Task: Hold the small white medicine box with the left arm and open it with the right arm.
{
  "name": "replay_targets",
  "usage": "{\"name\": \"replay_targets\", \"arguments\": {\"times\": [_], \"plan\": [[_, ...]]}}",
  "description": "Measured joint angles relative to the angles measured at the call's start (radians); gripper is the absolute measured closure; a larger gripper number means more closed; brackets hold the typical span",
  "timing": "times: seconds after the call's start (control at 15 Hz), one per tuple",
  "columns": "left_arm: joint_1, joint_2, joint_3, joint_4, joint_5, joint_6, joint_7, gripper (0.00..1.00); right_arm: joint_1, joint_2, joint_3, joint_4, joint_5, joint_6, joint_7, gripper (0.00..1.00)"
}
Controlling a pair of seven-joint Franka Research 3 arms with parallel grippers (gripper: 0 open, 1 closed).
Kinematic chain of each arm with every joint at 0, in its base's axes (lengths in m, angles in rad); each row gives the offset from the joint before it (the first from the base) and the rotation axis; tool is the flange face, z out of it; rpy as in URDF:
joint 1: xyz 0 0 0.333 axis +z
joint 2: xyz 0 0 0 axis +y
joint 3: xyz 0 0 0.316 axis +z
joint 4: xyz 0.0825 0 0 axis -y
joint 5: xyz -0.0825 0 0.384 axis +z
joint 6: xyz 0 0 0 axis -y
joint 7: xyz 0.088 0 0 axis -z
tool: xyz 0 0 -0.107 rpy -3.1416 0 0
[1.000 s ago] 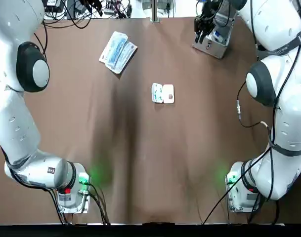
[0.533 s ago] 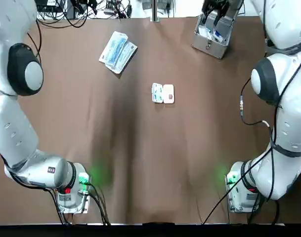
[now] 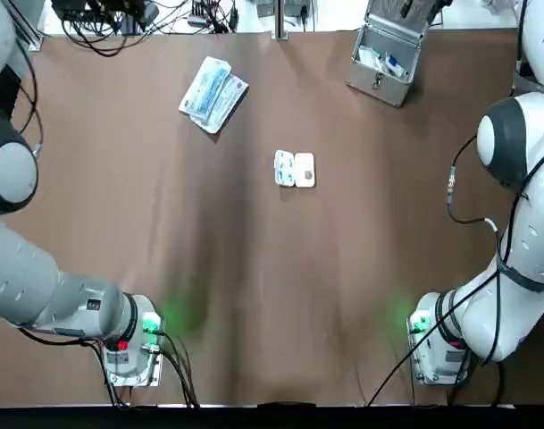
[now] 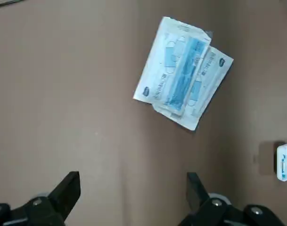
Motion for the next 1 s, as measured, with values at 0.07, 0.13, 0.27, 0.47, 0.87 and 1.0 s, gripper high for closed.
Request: {"name": "replay_targets", "arguments": {"times": [0.07,0.13,0.27,0.47,0.87,1.0], "plan": [[0.015,-0.014,0.0,0.003,0.001,-0.019,0.001,0.0,-0.01,-0.012,0.002,0.0,-0.022,-0.005,0.0,0.01],[0.027,-0.021,0.0,0.007,0.001,-0.038,0.003,0.0,-0.034,-0.026,0.02,0.0,-0.034,-0.014,0.0,0.01],[0.036,-0.023,0.001,0.023,0.004,-0.075,0.004,0.0,-0.128,-0.058,0.12,0.0,-0.071,-0.026,0.0,0.01],[0.038,-0.023,0.001,0.078,0.033,-0.153,0.003,0.0,-0.29,-0.106,0.349,0.0,-0.256,-0.028,0.0,0.01],[0.065,-0.021,0.001,0.132,0.071,-0.212,0.002,0.0,-0.577,-0.194,0.664,-0.025,-0.393,-0.027,0.016,0.01],[0.084,-0.019,0.001,0.132,0.071,-0.216,0.0,0.0,-0.601,-0.221,0.677,-0.039,-0.397,-0.025,0.016,0.01]]}}
